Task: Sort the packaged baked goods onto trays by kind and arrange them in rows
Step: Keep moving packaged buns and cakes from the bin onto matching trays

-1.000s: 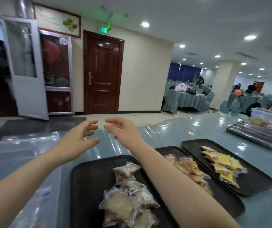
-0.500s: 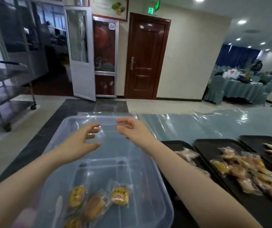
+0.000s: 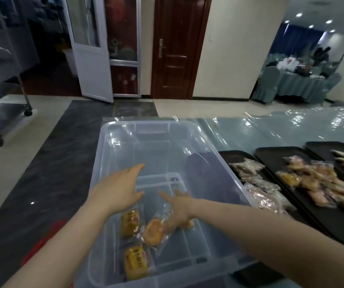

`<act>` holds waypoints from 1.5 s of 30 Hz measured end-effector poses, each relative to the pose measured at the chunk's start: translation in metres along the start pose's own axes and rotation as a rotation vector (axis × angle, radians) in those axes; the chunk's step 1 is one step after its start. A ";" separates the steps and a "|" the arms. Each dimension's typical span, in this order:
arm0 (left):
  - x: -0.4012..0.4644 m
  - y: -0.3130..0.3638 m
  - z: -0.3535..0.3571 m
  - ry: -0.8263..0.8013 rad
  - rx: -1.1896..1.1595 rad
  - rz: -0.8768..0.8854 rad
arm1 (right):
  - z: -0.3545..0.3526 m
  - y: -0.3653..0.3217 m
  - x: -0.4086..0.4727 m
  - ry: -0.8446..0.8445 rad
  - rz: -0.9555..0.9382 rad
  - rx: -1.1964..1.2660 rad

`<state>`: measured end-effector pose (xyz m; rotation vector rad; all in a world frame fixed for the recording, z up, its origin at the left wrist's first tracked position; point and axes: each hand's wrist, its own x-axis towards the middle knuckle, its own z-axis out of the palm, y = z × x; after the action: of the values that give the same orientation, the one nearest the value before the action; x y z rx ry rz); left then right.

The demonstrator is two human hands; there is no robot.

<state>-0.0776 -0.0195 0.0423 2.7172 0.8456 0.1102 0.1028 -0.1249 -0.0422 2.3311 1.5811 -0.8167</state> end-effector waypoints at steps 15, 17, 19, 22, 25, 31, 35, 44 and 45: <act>0.009 0.005 0.012 -0.238 0.369 -0.070 | 0.040 0.012 0.046 0.063 -0.118 -0.311; 0.013 0.009 0.022 -0.402 0.409 -0.094 | 0.034 0.022 0.050 0.051 -0.076 -0.370; 0.019 0.016 0.032 -0.589 0.409 -0.106 | 0.029 0.025 0.053 -0.055 -0.041 -0.386; 0.024 0.031 0.057 -0.780 0.412 -0.140 | 0.020 0.027 0.057 -0.181 -0.069 -0.355; 0.018 0.036 0.099 -0.722 0.290 -0.303 | 0.019 0.032 0.057 -0.180 -0.091 -0.251; 0.022 0.041 0.129 -0.871 0.493 -0.330 | 0.018 0.035 0.057 -0.181 -0.111 -0.324; 0.030 0.036 0.146 -0.873 0.563 -0.291 | 0.018 0.035 0.058 -0.207 -0.112 -0.298; 0.056 0.012 0.139 -0.675 0.453 -0.229 | -0.006 0.018 0.062 -0.161 -0.163 -0.151; 0.056 0.011 0.138 -0.665 0.466 -0.209 | -0.010 0.016 0.059 -0.173 -0.140 -0.121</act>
<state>-0.0038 -0.0319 -0.0866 2.7254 1.0108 -1.0894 0.1365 -0.0800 -0.0688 2.0271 1.6830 -0.8996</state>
